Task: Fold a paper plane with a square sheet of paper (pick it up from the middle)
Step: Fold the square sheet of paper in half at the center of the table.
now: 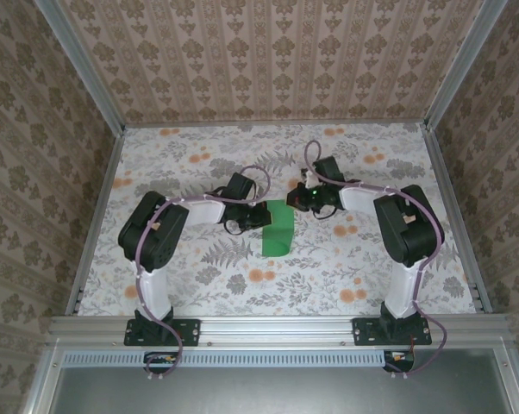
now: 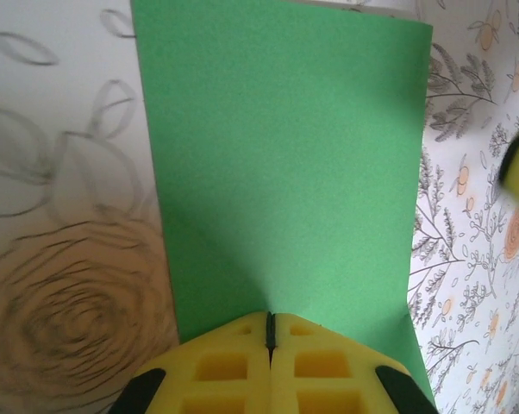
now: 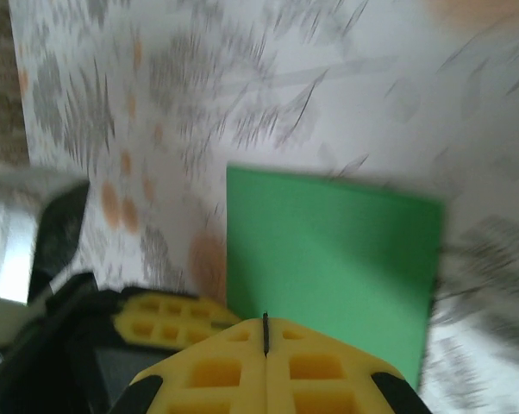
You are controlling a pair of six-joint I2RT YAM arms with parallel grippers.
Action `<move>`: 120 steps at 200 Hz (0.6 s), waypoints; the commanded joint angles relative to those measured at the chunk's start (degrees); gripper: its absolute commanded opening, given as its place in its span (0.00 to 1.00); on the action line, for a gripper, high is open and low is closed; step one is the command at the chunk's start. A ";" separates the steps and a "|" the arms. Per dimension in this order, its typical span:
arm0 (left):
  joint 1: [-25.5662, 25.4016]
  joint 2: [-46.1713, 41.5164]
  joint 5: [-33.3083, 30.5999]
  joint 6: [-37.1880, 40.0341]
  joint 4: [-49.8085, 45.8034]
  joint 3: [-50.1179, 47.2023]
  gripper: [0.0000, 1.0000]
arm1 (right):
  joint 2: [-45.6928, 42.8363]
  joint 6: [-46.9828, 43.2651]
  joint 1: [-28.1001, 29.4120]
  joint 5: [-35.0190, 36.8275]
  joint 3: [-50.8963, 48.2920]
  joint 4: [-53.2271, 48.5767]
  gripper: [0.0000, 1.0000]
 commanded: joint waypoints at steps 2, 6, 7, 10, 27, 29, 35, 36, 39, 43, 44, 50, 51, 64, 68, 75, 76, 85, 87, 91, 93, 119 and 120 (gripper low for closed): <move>3.41 2.67 -7.76 -0.55 -10.31 -5.77 0.00 | 0.03 -0.01 2.67 -3.22 -0.70 -3.50 0.00; 3.55 2.44 -7.57 -0.34 -10.18 -5.82 0.00 | 0.34 -0.39 3.05 -3.54 -0.50 -4.10 0.00; 3.60 2.40 -7.51 -0.35 -10.24 -5.79 0.00 | 0.45 -0.50 3.18 -3.53 -0.43 -4.23 0.00; 3.64 2.31 -7.46 -0.28 -10.28 -5.80 0.00 | 0.55 -0.63 3.42 -3.61 -0.23 -4.73 0.00; 3.83 1.94 -7.37 0.17 -10.70 -5.85 0.00 | 1.40 -1.15 4.33 -3.62 -0.06 -6.26 0.00; 3.83 1.93 -7.41 0.17 -10.76 -5.80 0.00 | 1.44 -1.27 4.40 -3.62 -0.15 -6.42 0.00; 3.83 1.83 -7.45 0.27 -10.80 -5.93 0.00 | 1.39 -1.35 4.45 -3.51 -0.30 -6.93 0.00; 3.83 1.84 -7.45 0.26 -10.82 -5.89 0.00 | 1.42 -1.37 4.45 -3.52 -0.33 -7.01 0.00; 3.83 1.89 -7.45 0.36 -10.83 -5.95 0.00 | 1.44 -1.35 4.49 -3.46 -0.41 -7.12 0.00; 3.83 1.93 -7.45 0.39 -10.77 -5.98 0.00 | 1.32 -1.41 4.53 -3.53 -0.58 -7.13 0.00; 3.83 1.89 -7.45 0.37 -10.76 -6.05 0.00 | 1.34 -1.45 4.49 -3.57 -0.65 -7.15 0.00; 3.83 2.02 -7.37 0.43 -10.70 -6.06 0.00 | 1.29 -1.61 4.54 -3.70 -0.80 -7.31 0.00; 3.83 2.06 -7.32 0.43 -10.68 -6.09 0.00 | 1.28 -1.63 4.58 -3.71 -0.80 -7.42 0.00; 3.83 2.35 -7.05 0.35 -10.49 -6.11 0.00 | 1.66 -2.48 4.82 -4.13 -0.72 -8.87 0.00; 3.83 2.45 -6.94 0.44 -10.43 -6.03 0.00 | 1.89 -3.03 4.86 -4.44 -0.51 -9.57 0.00; 3.74 2.61 -6.85 0.46 -10.48 -5.96 0.00 | 2.58 -3.79 4.89 -5.14 -0.02 -10.86 0.00; 3.74 2.62 -6.84 0.49 -10.48 -5.95 0.00 | 2.63 -3.91 4.89 -5.26 0.03 -11.08 0.00; 3.75 2.71 -6.83 0.52 -10.46 -5.99 0.00 | 3.24 -4.59 5.00 -5.64 0.42 -12.47 0.00; 3.74 2.70 -6.84 0.56 -10.52 -5.97 0.00 | 3.32 -4.81 4.98 -5.70 0.43 -12.65 0.00; 3.78 2.80 -6.95 0.52 -10.56 -5.95 0.00 | 3.48 -5.14 4.92 -5.80 0.51 -13.08 0.00; 3.81 2.81 -6.93 0.52 -10.57 -5.94 0.00 | 3.54 -5.34 4.96 -5.81 0.45 -13.20 0.00; 3.74 2.93 -6.95 0.40 -10.55 -6.08 0.00 | 3.99 -6.83 4.89 -5.91 0.27 -15.00 0.00; 3.74 2.96 -6.94 0.37 -10.52 -6.05 0.00 | 3.99 -6.93 4.89 -5.91 0.31 -15.00 0.00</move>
